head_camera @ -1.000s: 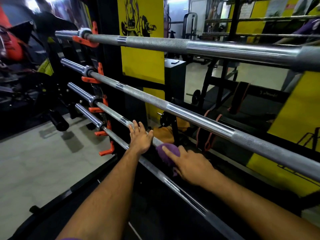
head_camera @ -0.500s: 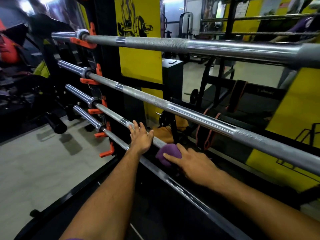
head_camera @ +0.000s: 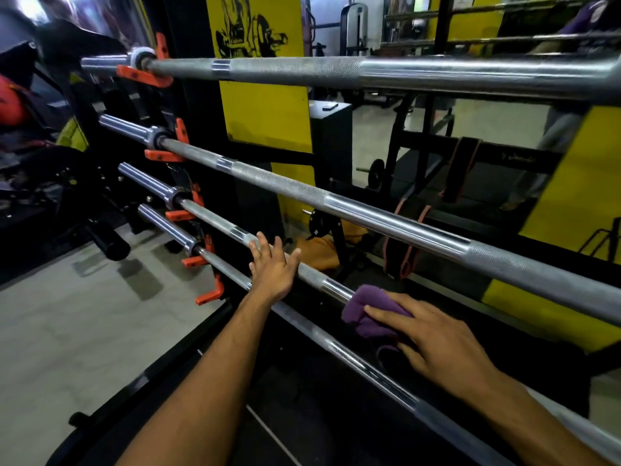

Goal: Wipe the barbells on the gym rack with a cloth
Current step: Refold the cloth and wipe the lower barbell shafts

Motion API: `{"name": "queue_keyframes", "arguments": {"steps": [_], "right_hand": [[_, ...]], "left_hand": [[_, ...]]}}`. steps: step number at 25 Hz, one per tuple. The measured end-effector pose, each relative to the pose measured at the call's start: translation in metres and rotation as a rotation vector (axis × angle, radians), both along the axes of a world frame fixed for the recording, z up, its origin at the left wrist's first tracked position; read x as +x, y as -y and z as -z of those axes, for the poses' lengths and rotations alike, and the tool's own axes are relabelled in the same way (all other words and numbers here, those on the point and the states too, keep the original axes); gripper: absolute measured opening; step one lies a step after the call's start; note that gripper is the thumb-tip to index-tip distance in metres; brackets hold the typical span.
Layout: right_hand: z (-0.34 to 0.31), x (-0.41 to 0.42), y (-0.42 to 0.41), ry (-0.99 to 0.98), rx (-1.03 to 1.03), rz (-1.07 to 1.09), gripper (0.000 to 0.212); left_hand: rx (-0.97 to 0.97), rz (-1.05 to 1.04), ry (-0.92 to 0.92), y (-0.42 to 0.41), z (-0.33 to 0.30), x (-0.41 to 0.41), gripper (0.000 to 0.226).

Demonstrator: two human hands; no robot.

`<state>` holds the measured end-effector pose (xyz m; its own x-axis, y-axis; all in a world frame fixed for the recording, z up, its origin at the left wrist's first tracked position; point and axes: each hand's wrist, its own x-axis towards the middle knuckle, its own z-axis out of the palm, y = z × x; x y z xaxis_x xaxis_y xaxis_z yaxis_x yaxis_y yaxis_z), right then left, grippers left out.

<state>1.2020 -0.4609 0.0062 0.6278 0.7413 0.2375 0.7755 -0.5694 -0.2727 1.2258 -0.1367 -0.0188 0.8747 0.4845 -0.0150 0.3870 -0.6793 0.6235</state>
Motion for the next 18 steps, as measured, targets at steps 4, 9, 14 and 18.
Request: {"name": "queue_keyframes", "arguments": {"steps": [4, 9, 14, 18], "right_hand": [[-0.007, -0.013, -0.041, -0.030, 0.303, 0.047, 0.085], [-0.001, -0.040, -0.088, -0.167, 0.383, -0.055, 0.071], [0.023, -0.055, -0.086, -0.556, 0.457, -0.131, 0.082], [0.045, -0.058, -0.070, -0.630, 0.503, 0.007, 0.086]], "left_hand": [[-0.486, 0.297, 0.303, 0.047, -0.019, -0.070, 0.047], [-0.734, 0.239, 0.374, 0.074, -0.017, -0.132, 0.049], [-0.957, 0.132, 0.284, 0.046, -0.017, -0.152, 0.045], [-0.893, 0.313, 0.045, 0.029, -0.017, -0.157, 0.024]]}}
